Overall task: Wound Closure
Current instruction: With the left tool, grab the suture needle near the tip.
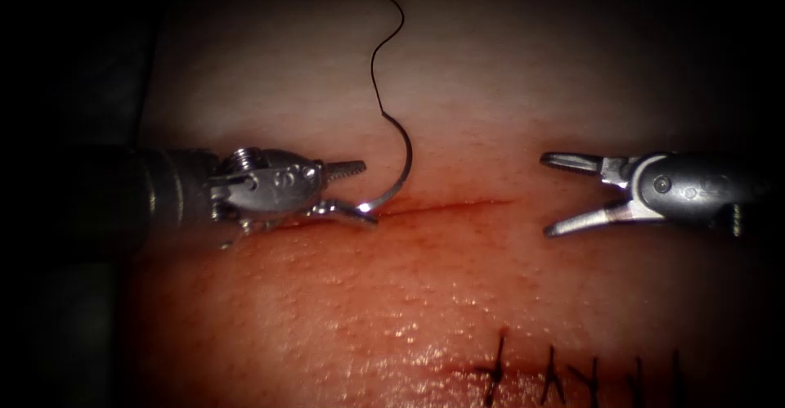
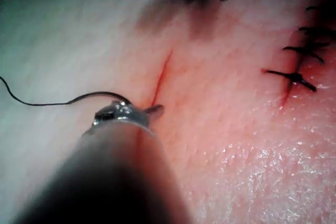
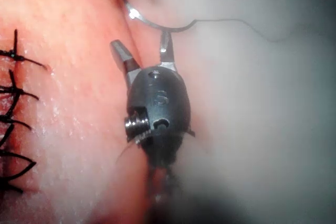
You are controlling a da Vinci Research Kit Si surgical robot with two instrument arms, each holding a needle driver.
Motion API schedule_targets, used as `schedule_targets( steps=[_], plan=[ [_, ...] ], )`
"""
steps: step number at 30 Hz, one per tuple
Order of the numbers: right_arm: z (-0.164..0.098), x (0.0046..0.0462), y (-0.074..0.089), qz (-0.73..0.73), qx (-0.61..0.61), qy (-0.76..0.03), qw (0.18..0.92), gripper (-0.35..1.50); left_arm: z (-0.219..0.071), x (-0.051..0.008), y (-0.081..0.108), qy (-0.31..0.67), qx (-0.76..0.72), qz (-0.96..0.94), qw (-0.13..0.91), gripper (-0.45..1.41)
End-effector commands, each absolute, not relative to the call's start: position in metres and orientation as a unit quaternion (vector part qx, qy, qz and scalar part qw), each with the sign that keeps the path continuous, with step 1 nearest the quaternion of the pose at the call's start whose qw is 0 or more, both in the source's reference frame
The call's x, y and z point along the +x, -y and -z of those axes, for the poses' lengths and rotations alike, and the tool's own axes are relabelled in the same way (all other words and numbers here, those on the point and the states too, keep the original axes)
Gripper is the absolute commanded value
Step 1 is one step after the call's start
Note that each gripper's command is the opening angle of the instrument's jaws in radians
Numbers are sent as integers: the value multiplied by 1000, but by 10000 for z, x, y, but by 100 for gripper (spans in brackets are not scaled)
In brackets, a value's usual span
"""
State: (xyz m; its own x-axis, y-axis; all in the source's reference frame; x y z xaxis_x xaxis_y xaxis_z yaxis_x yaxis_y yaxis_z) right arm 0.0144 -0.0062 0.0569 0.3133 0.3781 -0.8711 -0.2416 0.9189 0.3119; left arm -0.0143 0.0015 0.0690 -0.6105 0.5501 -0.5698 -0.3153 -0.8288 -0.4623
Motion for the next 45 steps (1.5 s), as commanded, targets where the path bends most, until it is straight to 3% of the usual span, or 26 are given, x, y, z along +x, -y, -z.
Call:
schedule_targets(
  steps=[1,32,34,37,45],
  plan=[
    [-575,150,61,-191,62,-554,808,67,-698,-148,-17,161,-367,-883,246,32],
    [-572,151,62,-192,61,-555,807,67,-747,-150,1,181,-311,-902,238,17],
    [-572,151,62,-192,61,-555,807,67,-750,-150,0,182,-306,-903,239,2],
    [-571,151,62,-192,61,-555,807,68,-750,-148,1,192,-305,-900,246,-45],
    [-571,154,61,-201,65,-554,805,77,-737,-143,5,197,-305,-899,245,-45]
  ],
)
